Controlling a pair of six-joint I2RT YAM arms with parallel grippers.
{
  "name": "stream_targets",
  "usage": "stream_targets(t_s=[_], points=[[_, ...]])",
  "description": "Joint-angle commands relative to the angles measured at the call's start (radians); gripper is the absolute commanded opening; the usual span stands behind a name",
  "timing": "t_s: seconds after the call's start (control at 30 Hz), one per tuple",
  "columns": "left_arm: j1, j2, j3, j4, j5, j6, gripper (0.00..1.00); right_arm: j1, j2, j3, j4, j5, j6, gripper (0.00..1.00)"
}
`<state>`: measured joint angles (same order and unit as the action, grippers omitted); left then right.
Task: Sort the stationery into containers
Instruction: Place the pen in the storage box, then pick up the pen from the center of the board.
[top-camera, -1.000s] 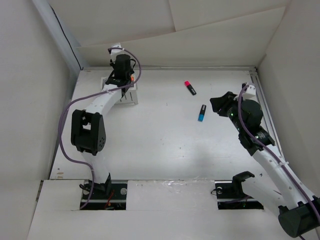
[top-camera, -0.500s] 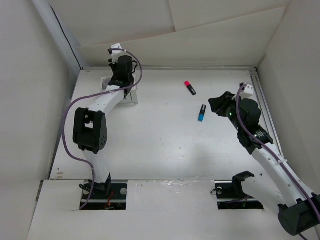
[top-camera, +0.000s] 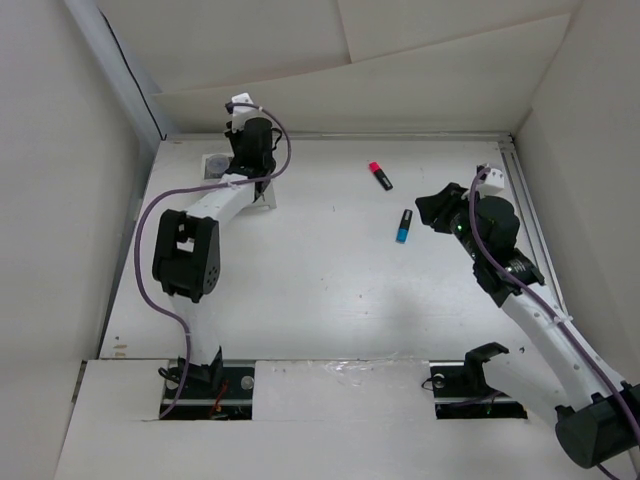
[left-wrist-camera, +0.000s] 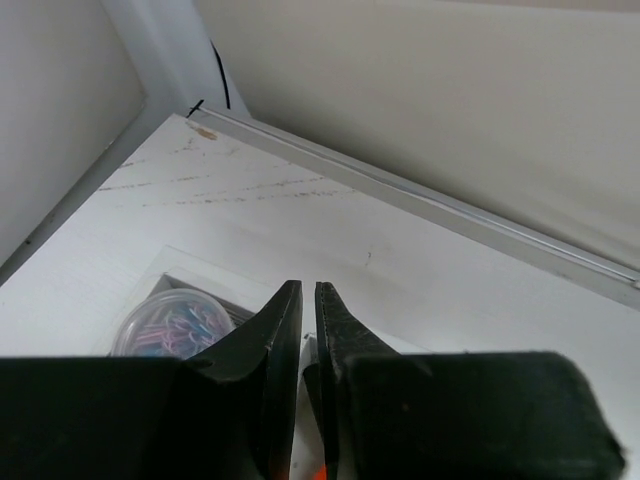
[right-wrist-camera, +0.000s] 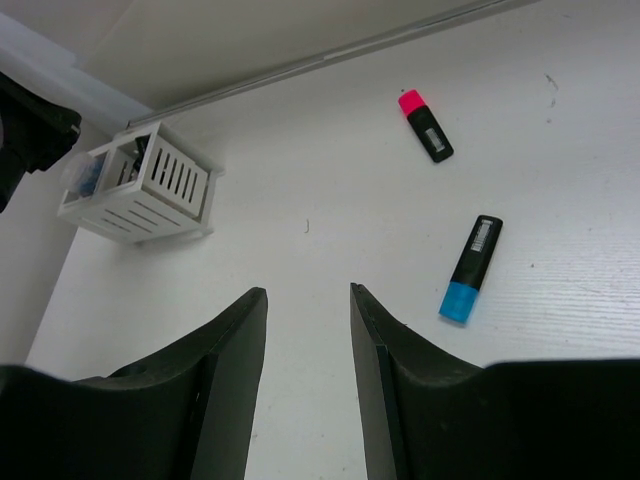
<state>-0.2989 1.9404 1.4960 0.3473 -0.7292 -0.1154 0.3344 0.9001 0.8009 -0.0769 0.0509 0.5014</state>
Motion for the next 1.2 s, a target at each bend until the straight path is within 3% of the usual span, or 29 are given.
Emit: stream_targets(t_s=[0.0,0.1,0.23,0.4,0.43,0.47,0.57,0.6,0.7,0.8,1.0,1.17], points=[[-0.022,-0.026,-0.026,0.068,-0.032,0.026,0.08,-0.005,0.009,-0.002,0.055,-0.013,0.000,0.45],[-0.022,-0.102,-0.051,0.068,0.003,-0.027,0.11,-0.005,0.032,-0.002,0.065,-0.031,-0.010,0.38],[-0.022,-0.228,-0.063,0.019,0.118,-0.139,0.17,-0.005,0.126,0.020,0.074,-0.069,-0.021,0.03],[-0.031,-0.385,-0.195,0.047,0.403,-0.332,0.25,-0.005,0.241,0.075,0.074,-0.033,-0.041,0.00],[-0.040,-0.435,-0.235,0.074,0.437,-0.363,0.27,-0.005,0.265,0.089,0.074,-0.023,-0.041,0.02],[-0.051,-0.454,-0.270,0.122,0.461,-0.410,0.29,0.005,0.319,0.119,0.074,-0.014,-0.055,0.15],[-0.129,-0.491,-0.376,0.156,0.494,-0.434,0.35,0.005,0.420,0.200,0.060,0.035,-0.067,0.38],[-0.152,-0.491,-0.414,0.156,0.494,-0.443,0.35,0.005,0.503,0.227,0.060,0.035,-0.099,0.52],[-0.230,-0.511,-0.482,0.168,0.524,-0.452,0.39,-0.015,0.696,0.360,0.016,0.049,-0.138,0.62],[-0.266,-0.549,-0.578,0.199,0.588,-0.490,0.39,-0.024,0.872,0.476,-0.030,0.049,-0.164,0.63],[-0.299,-0.641,-0.769,0.258,0.656,-0.510,0.40,-0.044,1.045,0.615,-0.081,0.060,-0.219,0.63],[-0.299,-0.685,-0.853,0.289,0.706,-0.529,0.40,-0.071,1.201,0.836,-0.252,0.024,-0.241,0.66]])
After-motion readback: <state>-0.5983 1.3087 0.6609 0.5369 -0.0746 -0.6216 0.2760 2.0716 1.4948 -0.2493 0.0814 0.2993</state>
